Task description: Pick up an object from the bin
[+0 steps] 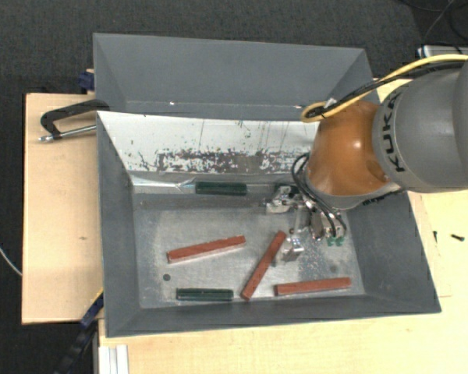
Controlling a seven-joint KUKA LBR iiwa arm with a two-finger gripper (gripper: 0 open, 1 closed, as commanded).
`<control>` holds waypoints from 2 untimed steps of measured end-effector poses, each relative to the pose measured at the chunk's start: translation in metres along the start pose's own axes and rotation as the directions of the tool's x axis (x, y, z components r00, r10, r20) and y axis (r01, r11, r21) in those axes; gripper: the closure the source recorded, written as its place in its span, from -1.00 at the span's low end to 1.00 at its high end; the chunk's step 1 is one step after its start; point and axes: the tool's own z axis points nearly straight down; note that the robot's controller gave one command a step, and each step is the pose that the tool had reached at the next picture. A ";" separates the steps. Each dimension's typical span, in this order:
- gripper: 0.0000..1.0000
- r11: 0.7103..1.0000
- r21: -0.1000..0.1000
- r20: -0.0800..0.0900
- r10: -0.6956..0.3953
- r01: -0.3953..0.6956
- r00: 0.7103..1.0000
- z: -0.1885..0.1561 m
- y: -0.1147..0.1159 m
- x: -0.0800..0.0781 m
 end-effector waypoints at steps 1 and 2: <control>1.00 0.982 -0.003 -0.003 -0.188 0.188 0.982 0.002 0.069 0.038; 1.00 0.982 -0.003 -0.003 -0.187 0.187 0.982 0.002 0.069 0.038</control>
Offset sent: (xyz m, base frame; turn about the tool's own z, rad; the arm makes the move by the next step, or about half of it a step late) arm 0.0000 0.0000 0.0000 0.0000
